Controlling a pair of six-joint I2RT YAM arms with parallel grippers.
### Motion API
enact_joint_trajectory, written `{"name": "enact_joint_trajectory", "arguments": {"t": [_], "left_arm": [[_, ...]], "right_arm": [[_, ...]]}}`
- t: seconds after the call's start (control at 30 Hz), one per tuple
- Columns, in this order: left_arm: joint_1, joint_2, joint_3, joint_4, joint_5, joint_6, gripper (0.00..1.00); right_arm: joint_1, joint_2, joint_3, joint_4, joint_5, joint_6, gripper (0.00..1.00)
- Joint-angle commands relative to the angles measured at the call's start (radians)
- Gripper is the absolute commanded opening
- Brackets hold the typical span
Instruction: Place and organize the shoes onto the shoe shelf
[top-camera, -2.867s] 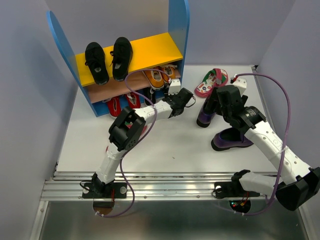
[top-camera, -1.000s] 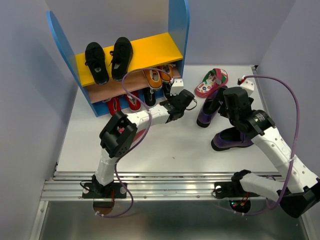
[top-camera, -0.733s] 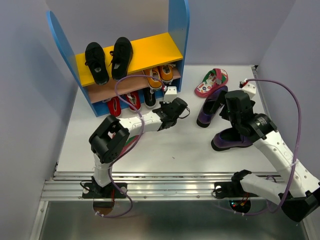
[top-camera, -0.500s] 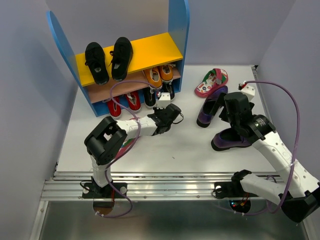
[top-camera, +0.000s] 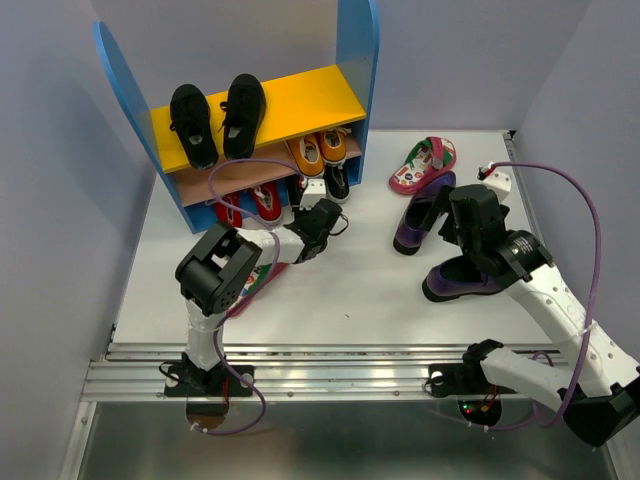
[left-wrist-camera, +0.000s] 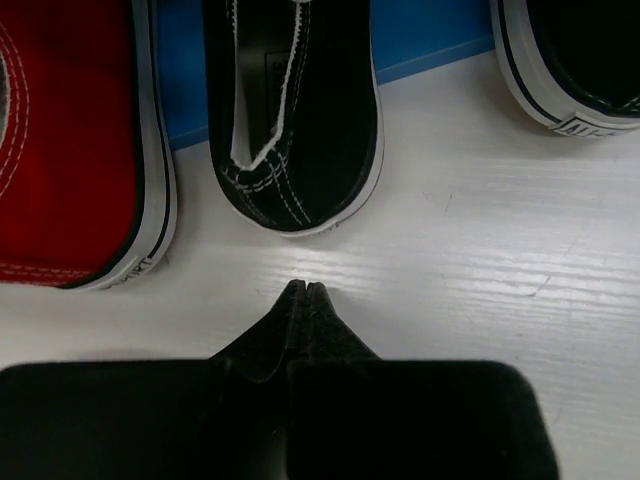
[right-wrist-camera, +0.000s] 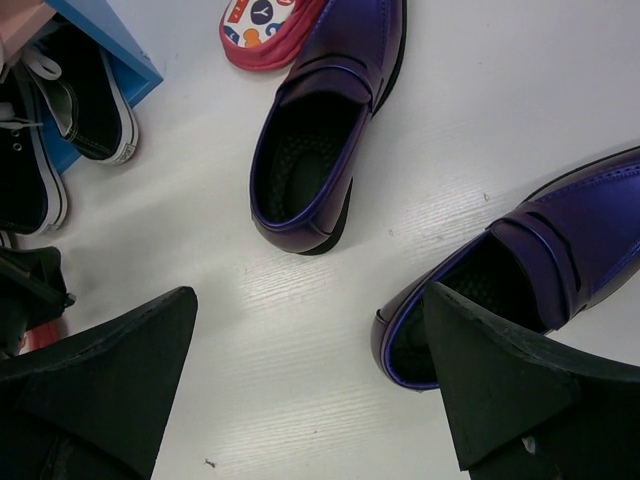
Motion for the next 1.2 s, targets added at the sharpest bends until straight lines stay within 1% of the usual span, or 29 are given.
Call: {"name": "enact_joint_trajectory", "arguments": {"t": [0.0, 0.1, 0.3, 0.43, 0.53, 0.63, 0.77, 0.93, 0.97, 1.0, 1.03, 1.07, 1.1, 1.17], "left_arm": [[0.014, 0.042, 0.052, 0.118, -0.01, 0.099, 0.0], [0.023, 0.085, 0.092, 0.138, -0.031, 0.134, 0.0], [0.055, 0.114, 0.147, 0.189, -0.023, 0.198, 0.0], [0.079, 0.114, 0.176, 0.207, -0.028, 0.26, 0.0], [0.083, 0.1, 0.172, 0.209, -0.019, 0.274, 0.0], [0.081, 0.069, 0.131, 0.207, 0.018, 0.254, 0.0], [0.063, 0.027, 0.068, 0.201, 0.027, 0.219, 0.0], [0.035, -0.029, 0.045, 0.091, 0.073, 0.139, 0.0], [0.031, -0.036, 0.037, 0.076, 0.082, 0.128, 0.01], [0.026, -0.053, 0.031, 0.056, 0.087, 0.122, 0.06], [0.012, -0.064, 0.023, 0.043, 0.093, 0.116, 0.15], [0.003, -0.084, 0.019, 0.034, 0.093, 0.11, 0.18], [-0.006, -0.093, 0.014, 0.011, 0.093, 0.108, 0.21], [-0.042, -0.115, 0.006, -0.021, 0.087, 0.094, 0.22]], "right_arm": [[-0.004, -0.027, 0.006, 0.012, 0.011, 0.02, 1.0], [-0.004, -0.044, 0.002, -0.002, 0.017, 0.03, 1.0], [-0.004, -0.053, 0.003, -0.025, 0.02, 0.041, 1.0], [-0.004, -0.05, 0.011, -0.028, 0.023, 0.04, 1.0], [-0.004, -0.052, 0.008, -0.028, 0.023, 0.036, 1.0], [-0.004, -0.053, -0.006, -0.02, 0.015, 0.043, 1.0], [-0.004, -0.055, -0.02, -0.008, 0.002, 0.046, 1.0], [-0.004, -0.046, -0.027, 0.003, 0.0, 0.047, 1.0], [-0.004, -0.044, -0.029, 0.006, 0.002, 0.049, 1.0], [-0.004, -0.044, -0.032, 0.007, 0.0, 0.047, 1.0], [-0.004, -0.043, -0.032, 0.013, 0.0, 0.049, 1.0], [-0.004, -0.042, -0.036, 0.016, -0.003, 0.049, 1.0], [-0.004, -0.041, -0.041, 0.021, -0.006, 0.047, 1.0], [-0.004, -0.036, -0.044, 0.027, -0.009, 0.05, 1.0]]}}
